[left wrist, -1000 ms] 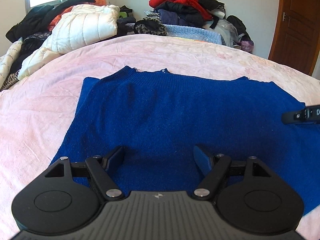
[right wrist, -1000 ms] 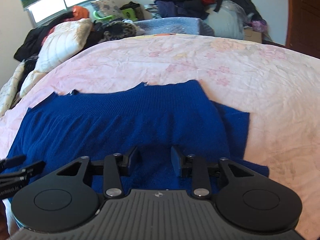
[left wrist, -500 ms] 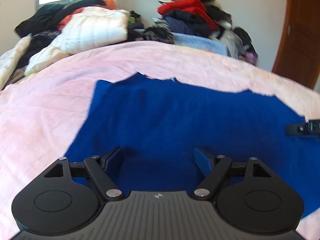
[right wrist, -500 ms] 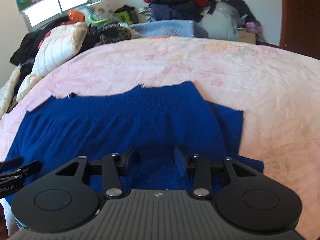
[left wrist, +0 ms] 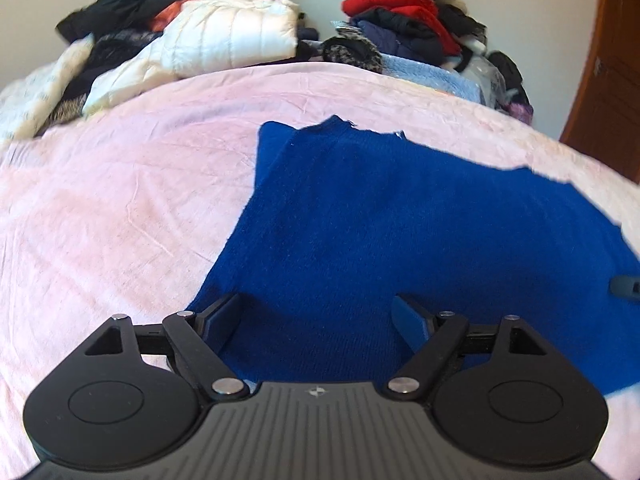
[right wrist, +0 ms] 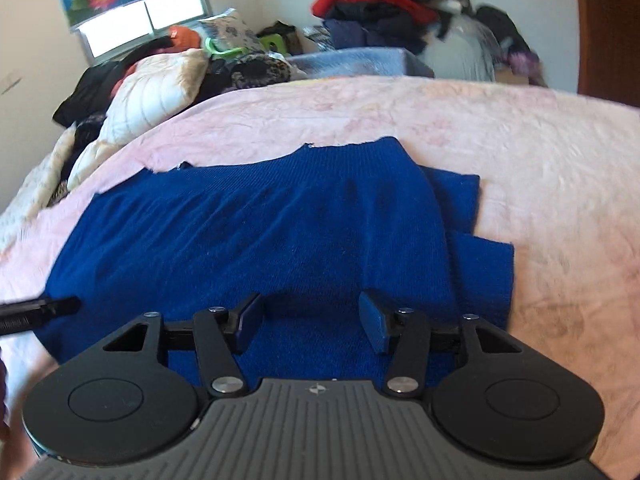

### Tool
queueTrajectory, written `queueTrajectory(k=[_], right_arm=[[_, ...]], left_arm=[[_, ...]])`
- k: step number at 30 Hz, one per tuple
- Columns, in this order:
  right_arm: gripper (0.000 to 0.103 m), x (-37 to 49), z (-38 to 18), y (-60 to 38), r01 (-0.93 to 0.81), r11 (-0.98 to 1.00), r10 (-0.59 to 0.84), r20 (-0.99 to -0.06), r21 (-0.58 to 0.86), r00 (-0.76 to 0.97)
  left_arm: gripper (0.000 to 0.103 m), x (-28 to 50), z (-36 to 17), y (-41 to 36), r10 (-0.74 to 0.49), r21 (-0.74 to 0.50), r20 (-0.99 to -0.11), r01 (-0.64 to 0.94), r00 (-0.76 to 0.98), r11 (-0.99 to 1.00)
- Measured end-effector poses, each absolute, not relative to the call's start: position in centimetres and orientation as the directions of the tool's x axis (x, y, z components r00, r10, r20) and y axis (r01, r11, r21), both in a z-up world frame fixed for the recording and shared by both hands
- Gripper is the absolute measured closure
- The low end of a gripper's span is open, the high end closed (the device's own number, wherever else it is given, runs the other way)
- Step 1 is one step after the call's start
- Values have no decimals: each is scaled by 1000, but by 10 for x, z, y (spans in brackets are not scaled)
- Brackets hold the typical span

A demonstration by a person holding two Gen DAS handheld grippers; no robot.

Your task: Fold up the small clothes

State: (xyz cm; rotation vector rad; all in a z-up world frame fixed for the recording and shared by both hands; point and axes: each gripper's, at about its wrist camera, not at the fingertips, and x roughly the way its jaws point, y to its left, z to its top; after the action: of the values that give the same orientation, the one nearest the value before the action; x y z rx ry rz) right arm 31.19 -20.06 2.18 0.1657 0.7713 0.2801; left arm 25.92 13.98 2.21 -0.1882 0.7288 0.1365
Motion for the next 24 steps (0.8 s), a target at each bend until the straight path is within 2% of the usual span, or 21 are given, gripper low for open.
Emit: queueTrajectory(k=[3,5,7,8,9,10,11,15,18,24], right_arm=[[47,288,39,-195,-265,946,324,-588,187,741],[38,278,40,-189,-290,948,313,-577,134,755],[24,287,23,-188,-307,941,322,-659,143,680],[22,295,11,-190,-297,941,321,-706,162,631],[21,290,12,-190,-310,942,315,-669,132,673],[22,291,15,-188,-305,944,305,-675,123,672],[27,293,20,-188,-284,949,300,-681,139,668],[25,297,46,-179,-307,922,388,-612,238,690],[24,301,60,-154,-367,895,442,-603,253,664],[22,306,56,-115,-423,864,492,-627,271,604]], left_arm=[[20,235,37,162,29,-274,-623,-253,782,928],[20,223,38,179,21,-356,-618,-303,786,884],[20,219,32,196,-2,-416,-650,-354,760,838],[20,218,30,202,0,-428,-663,-379,749,820],[20,215,29,207,9,-433,-670,-401,742,808],[20,213,31,210,14,-437,-665,-405,747,803],[20,211,34,211,14,-441,-656,-398,755,804],[20,210,38,209,-3,-472,-655,-406,756,783],[20,215,21,212,-75,-556,-683,-451,726,698],[18,224,13,213,-23,-629,-635,-499,772,596]])
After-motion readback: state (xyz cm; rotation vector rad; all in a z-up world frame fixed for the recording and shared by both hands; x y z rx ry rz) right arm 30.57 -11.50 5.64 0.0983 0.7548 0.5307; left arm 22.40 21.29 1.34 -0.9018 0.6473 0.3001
